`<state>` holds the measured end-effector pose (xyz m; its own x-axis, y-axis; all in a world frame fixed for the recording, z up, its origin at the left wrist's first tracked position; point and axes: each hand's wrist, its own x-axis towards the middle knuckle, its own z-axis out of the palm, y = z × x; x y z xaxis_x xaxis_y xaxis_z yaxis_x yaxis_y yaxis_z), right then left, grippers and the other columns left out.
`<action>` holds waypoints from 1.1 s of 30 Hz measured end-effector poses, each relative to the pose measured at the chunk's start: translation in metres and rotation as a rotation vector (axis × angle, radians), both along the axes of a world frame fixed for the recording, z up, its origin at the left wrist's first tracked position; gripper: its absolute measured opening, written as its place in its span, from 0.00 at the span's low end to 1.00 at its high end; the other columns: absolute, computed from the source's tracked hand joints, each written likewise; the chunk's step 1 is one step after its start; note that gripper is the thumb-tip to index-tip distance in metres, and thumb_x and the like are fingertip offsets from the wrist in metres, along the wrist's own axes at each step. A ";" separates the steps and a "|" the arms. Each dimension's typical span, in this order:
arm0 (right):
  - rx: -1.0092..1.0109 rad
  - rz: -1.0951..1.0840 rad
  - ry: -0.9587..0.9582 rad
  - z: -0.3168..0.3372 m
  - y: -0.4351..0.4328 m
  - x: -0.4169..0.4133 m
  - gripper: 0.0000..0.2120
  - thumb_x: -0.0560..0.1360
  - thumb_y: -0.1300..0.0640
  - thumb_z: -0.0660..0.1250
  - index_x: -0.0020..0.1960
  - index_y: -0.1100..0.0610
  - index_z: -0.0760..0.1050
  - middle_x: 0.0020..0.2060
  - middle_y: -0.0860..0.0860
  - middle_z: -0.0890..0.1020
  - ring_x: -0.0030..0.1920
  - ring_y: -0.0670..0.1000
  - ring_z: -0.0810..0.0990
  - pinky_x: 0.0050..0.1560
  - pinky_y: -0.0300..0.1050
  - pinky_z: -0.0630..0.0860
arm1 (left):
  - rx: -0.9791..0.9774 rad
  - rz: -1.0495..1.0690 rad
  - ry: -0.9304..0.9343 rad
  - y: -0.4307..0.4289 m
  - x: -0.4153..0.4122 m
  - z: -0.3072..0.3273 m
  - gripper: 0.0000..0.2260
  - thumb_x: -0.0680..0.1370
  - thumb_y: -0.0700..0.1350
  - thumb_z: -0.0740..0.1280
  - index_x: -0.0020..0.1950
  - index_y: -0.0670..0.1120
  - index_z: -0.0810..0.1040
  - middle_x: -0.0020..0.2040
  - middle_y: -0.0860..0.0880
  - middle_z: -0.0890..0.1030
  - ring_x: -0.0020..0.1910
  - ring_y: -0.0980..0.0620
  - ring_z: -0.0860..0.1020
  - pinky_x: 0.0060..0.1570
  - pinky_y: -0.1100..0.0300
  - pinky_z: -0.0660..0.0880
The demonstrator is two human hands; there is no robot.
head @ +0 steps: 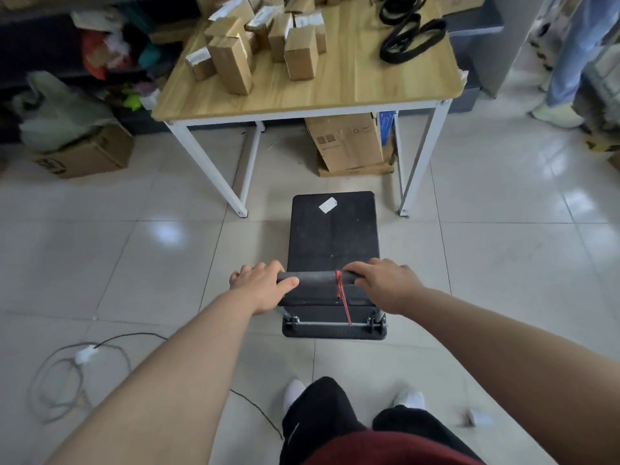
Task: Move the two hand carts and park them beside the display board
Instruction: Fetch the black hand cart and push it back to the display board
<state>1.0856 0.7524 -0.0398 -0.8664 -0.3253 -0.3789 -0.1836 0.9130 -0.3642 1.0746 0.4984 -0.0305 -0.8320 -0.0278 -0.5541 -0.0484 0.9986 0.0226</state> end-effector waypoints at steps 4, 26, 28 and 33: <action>0.053 0.084 0.007 0.005 0.040 -0.021 0.16 0.81 0.50 0.50 0.66 0.37 0.63 0.53 0.50 0.75 0.55 0.55 0.72 0.51 0.52 0.67 | -0.006 0.067 -0.018 0.039 -0.003 -0.001 0.21 0.75 0.68 0.50 0.56 0.55 0.69 0.60 0.49 0.75 0.61 0.43 0.68 0.57 0.46 0.64; 0.040 0.536 -0.080 0.001 0.154 -0.151 0.16 0.81 0.46 0.47 0.67 0.35 0.59 0.56 0.50 0.73 0.60 0.55 0.70 0.61 0.53 0.65 | 0.036 0.526 -0.020 0.180 -0.017 0.005 0.19 0.75 0.68 0.51 0.48 0.55 0.68 0.56 0.50 0.76 0.57 0.45 0.70 0.53 0.49 0.65; 0.043 0.564 -0.049 0.004 0.164 -0.163 0.17 0.81 0.48 0.47 0.67 0.35 0.60 0.56 0.51 0.73 0.60 0.55 0.69 0.61 0.52 0.64 | 0.023 0.614 0.031 0.206 -0.012 0.001 0.19 0.75 0.68 0.51 0.50 0.55 0.69 0.56 0.50 0.76 0.58 0.45 0.70 0.54 0.48 0.65; 0.063 0.637 -0.019 0.005 0.184 -0.180 0.19 0.80 0.49 0.48 0.69 0.38 0.61 0.64 0.53 0.70 0.65 0.56 0.66 0.66 0.53 0.62 | 0.098 0.843 0.139 0.266 0.002 -0.009 0.15 0.75 0.64 0.50 0.51 0.57 0.68 0.55 0.51 0.76 0.51 0.45 0.68 0.56 0.44 0.64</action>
<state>0.9059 0.9366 -0.0347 -0.5030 -0.7511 -0.4276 -0.6915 0.6465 -0.3221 1.0770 0.7642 -0.0395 -0.6150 -0.6247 -0.4811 -0.7639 0.6234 0.1671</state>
